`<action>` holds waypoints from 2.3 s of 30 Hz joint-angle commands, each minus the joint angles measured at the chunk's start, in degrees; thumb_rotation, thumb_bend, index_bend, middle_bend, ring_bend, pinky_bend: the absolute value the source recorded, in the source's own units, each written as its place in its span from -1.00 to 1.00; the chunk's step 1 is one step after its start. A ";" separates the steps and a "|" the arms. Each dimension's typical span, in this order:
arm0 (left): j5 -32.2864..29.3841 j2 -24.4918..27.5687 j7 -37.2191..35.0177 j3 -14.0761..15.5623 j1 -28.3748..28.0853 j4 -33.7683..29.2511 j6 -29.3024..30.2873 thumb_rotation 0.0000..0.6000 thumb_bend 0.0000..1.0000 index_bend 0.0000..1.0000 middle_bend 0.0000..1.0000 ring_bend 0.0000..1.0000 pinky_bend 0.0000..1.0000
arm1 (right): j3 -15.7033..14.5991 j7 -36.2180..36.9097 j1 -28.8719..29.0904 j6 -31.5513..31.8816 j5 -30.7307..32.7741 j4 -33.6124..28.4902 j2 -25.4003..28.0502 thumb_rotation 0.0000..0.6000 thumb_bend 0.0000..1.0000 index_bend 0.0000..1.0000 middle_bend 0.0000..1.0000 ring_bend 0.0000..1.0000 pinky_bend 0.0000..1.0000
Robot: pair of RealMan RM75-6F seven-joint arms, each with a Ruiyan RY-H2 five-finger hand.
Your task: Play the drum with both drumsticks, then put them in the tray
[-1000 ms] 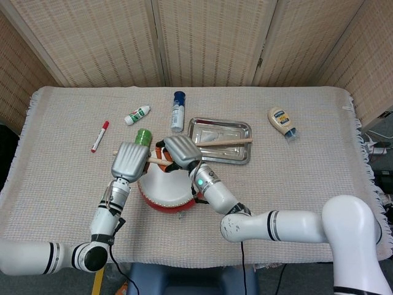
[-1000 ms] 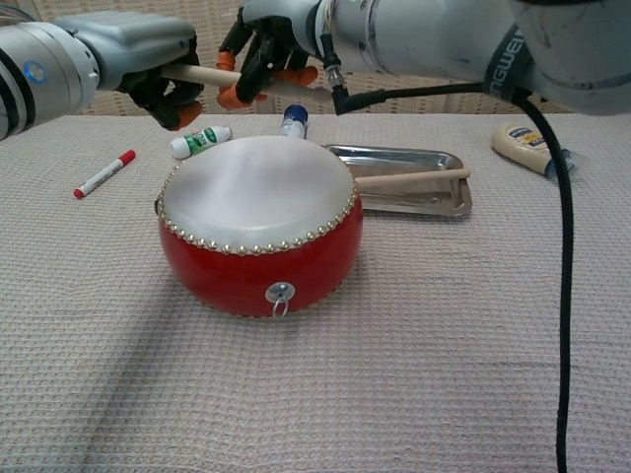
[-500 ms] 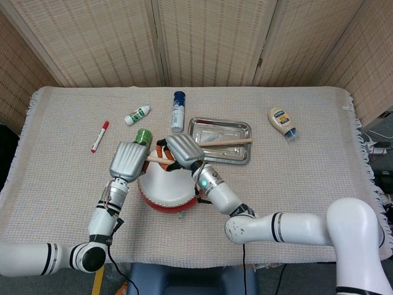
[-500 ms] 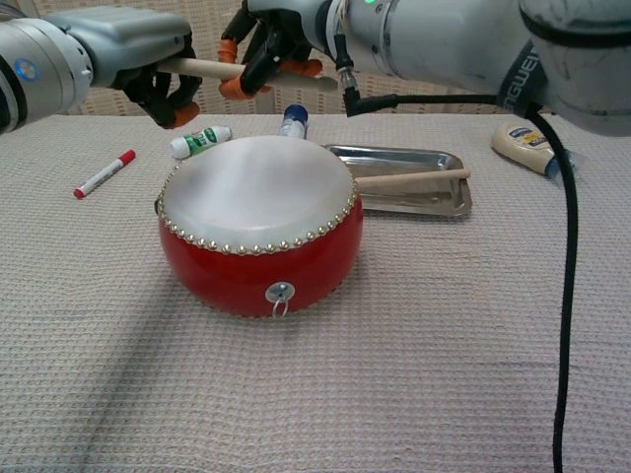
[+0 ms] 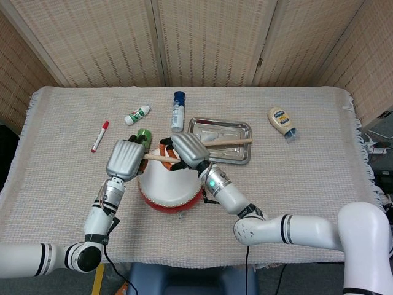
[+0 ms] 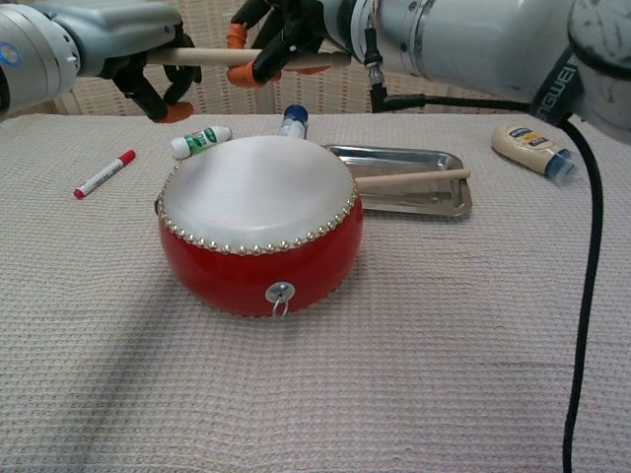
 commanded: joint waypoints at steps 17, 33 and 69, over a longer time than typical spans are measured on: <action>1.23 2.88 -3.74 -0.12 2.22 -0.33 -0.49 1.00 -0.32 -1.00 -1.00 -0.99 -0.48 | -0.36 1.30 -3.15 -0.78 -4.02 -0.68 2.68 1.00 -0.31 1.00 0.84 0.88 1.00; 3.55 6.84 -8.45 0.29 5.39 -0.87 -1.33 1.00 -0.32 -1.00 -1.00 -1.00 -0.53 | -2.17 2.52 -8.17 -0.40 -7.78 -3.17 8.53 1.00 -0.31 1.00 0.84 0.88 1.00; 9.98 11.18 -19.57 2.19 15.29 3.03 -1.59 1.00 -0.32 -1.00 -1.00 -1.00 -0.54 | -9.35 28.14 -7.79 -20.47 -26.63 44.67 -9.18 1.00 -0.34 1.00 0.84 0.88 1.00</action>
